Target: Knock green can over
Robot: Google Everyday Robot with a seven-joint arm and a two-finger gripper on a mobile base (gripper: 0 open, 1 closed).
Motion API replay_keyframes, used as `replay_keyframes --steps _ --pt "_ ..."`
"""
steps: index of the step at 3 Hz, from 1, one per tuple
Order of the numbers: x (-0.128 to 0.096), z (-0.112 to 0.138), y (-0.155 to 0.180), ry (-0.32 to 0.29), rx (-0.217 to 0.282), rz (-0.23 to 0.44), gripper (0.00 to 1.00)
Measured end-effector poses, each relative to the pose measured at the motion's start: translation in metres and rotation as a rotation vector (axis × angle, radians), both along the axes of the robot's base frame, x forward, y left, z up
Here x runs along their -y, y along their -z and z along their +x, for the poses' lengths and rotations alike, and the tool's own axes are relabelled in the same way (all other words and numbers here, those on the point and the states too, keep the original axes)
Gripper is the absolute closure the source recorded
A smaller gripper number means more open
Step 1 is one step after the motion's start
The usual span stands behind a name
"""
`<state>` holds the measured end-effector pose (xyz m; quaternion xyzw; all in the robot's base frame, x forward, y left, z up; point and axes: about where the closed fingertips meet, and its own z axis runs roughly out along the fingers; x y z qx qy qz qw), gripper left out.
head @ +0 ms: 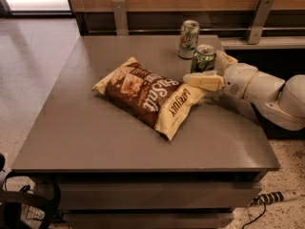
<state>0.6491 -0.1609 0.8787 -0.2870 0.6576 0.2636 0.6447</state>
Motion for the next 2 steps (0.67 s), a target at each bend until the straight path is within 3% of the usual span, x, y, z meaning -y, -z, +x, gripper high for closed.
replay_keyframes --steps 2 --pt "-0.0054 0.0003 -0.0010 -0.008 0.001 0.001 0.61"
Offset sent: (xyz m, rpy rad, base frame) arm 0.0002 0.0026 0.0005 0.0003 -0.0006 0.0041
